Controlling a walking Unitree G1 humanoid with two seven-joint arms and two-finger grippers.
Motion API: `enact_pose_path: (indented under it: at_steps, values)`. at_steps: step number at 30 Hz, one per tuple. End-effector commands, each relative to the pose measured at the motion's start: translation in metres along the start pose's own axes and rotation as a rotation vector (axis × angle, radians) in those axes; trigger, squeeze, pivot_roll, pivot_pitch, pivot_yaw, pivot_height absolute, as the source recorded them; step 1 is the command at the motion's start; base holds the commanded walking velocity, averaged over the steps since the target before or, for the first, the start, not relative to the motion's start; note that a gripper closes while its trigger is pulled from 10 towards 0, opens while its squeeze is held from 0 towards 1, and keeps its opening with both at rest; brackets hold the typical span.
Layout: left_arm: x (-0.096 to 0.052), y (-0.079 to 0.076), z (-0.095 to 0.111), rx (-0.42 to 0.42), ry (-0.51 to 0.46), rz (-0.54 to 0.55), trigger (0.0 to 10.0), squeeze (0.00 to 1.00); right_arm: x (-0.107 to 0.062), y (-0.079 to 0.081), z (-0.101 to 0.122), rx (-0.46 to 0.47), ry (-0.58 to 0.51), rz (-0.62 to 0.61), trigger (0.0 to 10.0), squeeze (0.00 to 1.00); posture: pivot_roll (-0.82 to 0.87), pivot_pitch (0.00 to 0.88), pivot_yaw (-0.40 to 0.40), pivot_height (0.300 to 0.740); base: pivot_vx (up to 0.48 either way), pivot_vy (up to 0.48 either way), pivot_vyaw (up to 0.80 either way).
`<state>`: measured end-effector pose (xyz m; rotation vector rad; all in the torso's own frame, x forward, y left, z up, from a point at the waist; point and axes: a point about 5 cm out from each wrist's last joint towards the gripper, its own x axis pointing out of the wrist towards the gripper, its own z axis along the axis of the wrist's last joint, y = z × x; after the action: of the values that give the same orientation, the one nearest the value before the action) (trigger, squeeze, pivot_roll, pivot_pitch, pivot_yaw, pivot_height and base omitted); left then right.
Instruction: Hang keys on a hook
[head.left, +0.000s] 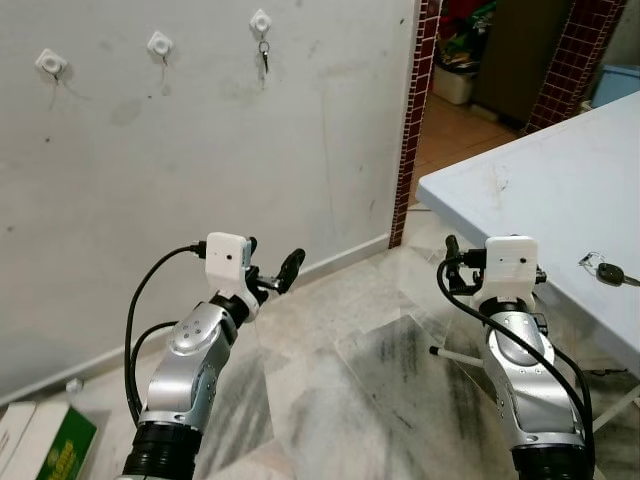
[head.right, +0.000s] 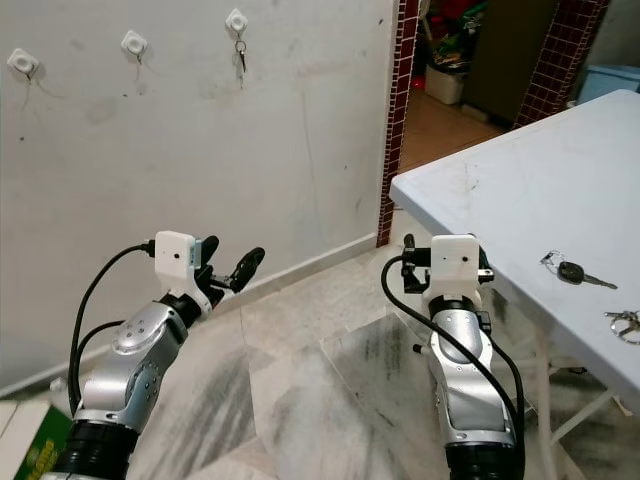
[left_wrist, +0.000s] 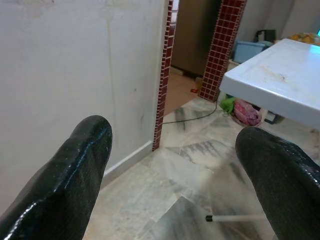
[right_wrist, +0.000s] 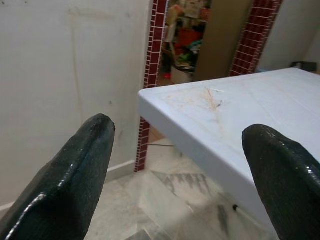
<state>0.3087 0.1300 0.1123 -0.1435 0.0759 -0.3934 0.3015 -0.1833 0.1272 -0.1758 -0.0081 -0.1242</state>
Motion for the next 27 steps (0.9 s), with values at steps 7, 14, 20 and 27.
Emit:
enact_pose_path:
  at_steps: [7,14,20,27]
  values:
    - [0.002,0.004,0.002,0.013,0.005,0.011,10.0,0.00,0.003,0.005,0.007,0.002,-0.021,0.007,10.0,0.00,-0.05,0.000,0.087,0.740,0.000,0.480,-0.76]
    - [0.004,0.004,0.003,0.013,0.003,0.011,10.0,0.00,0.007,0.004,0.010,0.004,-0.031,-0.001,10.0,0.00,-0.05,0.000,0.088,0.740,0.000,0.469,-0.76]
    - [0.005,0.001,0.003,0.018,-0.002,0.001,10.0,0.00,0.007,0.004,0.010,0.013,-0.038,-0.006,10.0,0.00,-0.05,0.000,0.100,0.740,0.000,0.067,-0.35]
    - [0.008,-0.002,0.001,0.001,-0.004,0.001,10.0,0.00,0.012,0.010,0.006,0.022,-0.021,-0.007,10.0,0.00,-0.05,0.000,0.102,0.740,0.000,0.000,0.00]
